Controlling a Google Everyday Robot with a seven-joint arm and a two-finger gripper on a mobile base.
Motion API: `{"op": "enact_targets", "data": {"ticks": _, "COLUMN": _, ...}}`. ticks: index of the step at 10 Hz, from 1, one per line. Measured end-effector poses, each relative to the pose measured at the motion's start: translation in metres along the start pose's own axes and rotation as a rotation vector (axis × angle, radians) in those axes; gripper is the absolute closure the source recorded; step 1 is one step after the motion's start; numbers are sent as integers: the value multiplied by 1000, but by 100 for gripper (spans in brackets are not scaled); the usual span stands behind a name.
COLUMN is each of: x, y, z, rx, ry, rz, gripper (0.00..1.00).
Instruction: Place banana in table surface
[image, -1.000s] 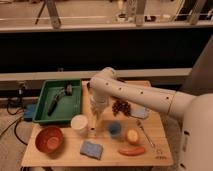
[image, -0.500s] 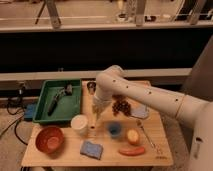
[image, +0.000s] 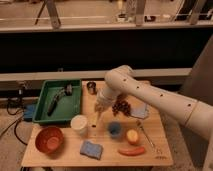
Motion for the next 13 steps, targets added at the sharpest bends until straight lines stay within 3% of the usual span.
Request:
{"op": "enact_targets", "data": {"ticks": 6, "x": -3, "y": 0, "z": -14, "rx": 65, "ry": 18, "rz": -29, "gripper": 100}}
{"op": "enact_targets", "data": {"ticks": 13, "x": 14, "y": 23, "z": 25, "rx": 50, "ry": 10, "rz": -19, "gripper": 100}}
